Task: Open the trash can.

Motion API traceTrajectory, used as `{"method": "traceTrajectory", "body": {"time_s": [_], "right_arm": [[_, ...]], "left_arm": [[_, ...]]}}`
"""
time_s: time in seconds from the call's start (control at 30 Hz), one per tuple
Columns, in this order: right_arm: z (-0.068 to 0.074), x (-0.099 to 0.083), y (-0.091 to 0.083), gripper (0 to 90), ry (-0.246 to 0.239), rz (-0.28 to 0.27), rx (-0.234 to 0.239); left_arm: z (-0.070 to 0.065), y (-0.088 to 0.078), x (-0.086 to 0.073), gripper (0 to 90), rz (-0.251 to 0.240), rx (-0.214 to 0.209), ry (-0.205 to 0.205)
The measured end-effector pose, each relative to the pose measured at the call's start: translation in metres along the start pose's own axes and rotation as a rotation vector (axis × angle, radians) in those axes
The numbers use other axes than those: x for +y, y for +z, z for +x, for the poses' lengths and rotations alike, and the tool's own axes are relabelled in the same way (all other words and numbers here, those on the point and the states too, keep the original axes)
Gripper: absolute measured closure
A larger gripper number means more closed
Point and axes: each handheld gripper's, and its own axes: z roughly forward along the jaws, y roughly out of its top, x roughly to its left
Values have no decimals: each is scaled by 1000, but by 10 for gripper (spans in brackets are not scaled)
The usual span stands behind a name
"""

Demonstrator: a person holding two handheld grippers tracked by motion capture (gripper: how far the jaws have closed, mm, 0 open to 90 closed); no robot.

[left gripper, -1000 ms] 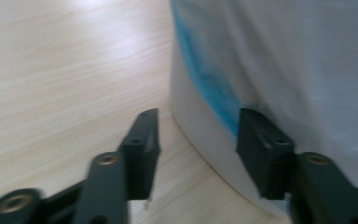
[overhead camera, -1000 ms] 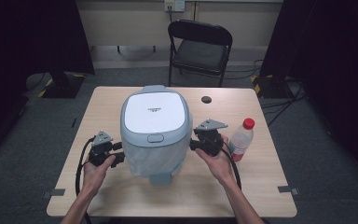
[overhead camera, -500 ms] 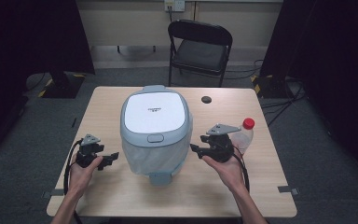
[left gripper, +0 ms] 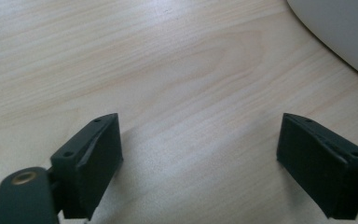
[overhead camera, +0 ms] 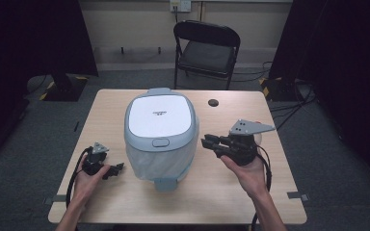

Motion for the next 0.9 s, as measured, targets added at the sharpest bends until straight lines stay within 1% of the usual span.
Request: {"method": "traceTrajectory", "body": {"time_s": [0.07,0.1,0.13,0.17,0.2,0.27,0.33,0.4,0.5,0.53,0.57,0.63,0.67,0.73,0.8,0.9], "right_arm": [[5,8,-4,772,-2,-33,25],[9,14,-6,779,-3,-55,47],[11,18,-5,789,-5,-64,58],[15,25,-4,798,-16,-73,64],[20,31,-1,806,-29,-77,74],[27,40,5,818,-49,-70,102],[36,48,17,831,-67,-55,149],[43,53,29,847,-72,-43,197],[53,57,44,860,-96,-13,220],[57,57,49,864,-110,0,225],[59,57,52,867,-117,8,218],[60,56,57,861,-116,14,221],[60,55,59,861,-120,12,214],[59,54,59,862,-115,8,216],[60,54,58,865,-130,7,199],[62,53,57,888,-148,16,188]], "left_arm": [[1,2,-3,81,-24,6,-10],[2,3,-4,56,-30,5,-7],[3,5,-4,37,-40,2,-8],[3,5,-4,16,-38,5,-2],[3,5,-4,15,-36,6,-1],[3,5,-4,14,-36,6,-1],[3,5,-4,13,-37,6,-3],[3,5,-4,13,-36,6,-1],[3,5,-4,12,-36,8,-5],[3,5,-4,12,-36,8,-5],[3,5,-4,12,-35,7,-5],[3,5,-4,12,-35,8,-5],[3,5,-4,12,-35,8,-5],[3,5,-4,12,-35,8,-5],[3,5,-4,12,-35,8,-5],[3,5,-4,12,-35,8,-5]]}}
